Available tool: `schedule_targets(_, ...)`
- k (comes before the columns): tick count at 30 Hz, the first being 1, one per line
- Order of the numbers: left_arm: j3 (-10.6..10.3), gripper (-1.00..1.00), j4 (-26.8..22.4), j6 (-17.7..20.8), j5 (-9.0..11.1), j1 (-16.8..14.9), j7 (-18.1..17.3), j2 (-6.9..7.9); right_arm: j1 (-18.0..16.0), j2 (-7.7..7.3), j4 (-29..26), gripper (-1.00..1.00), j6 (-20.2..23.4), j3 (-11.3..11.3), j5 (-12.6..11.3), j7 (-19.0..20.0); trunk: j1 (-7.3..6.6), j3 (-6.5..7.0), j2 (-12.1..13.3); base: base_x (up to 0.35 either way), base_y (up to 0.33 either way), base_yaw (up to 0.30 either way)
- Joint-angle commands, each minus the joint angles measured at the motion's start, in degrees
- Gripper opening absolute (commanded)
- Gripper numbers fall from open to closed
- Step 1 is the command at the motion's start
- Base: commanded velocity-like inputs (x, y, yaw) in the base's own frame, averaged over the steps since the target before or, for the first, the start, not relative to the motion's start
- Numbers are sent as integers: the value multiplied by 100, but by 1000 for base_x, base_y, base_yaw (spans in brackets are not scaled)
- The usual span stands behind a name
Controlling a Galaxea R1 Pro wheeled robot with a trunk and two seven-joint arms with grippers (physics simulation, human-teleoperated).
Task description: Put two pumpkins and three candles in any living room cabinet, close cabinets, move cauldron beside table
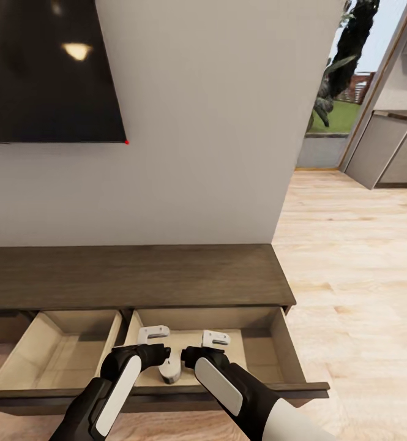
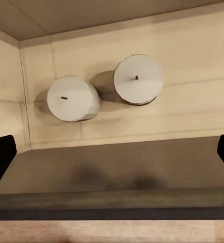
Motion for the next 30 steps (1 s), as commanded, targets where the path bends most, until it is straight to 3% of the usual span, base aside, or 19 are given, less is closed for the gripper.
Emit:
schedule_targets(1, -6, 100, -6, 13, 60, -3, 57, 1, -6, 0, -6, 100, 24, 3, -29, -38, -23, 14, 39, 0, 0, 0)
schedule_targets(15, 21, 100, 2, 13, 43, -8, 57, 62, -6, 0, 1, 100, 106, -23, -65, -41, -331, 265, 601, 0, 0, 0)
schedule_targets(19, 210, 100, 3, 19, 28, -12, 59, 71, -6, 0, 5, 100, 123, -32, -66, -41, -418, 337, 761, 0, 0, 0)
schedule_targets(30, 231, 100, 3, 21, 25, -12, 60, 62, -6, 0, 1, 100, 127, -33, -66, -53, -660, 534, 1202, 0, 0, 0)
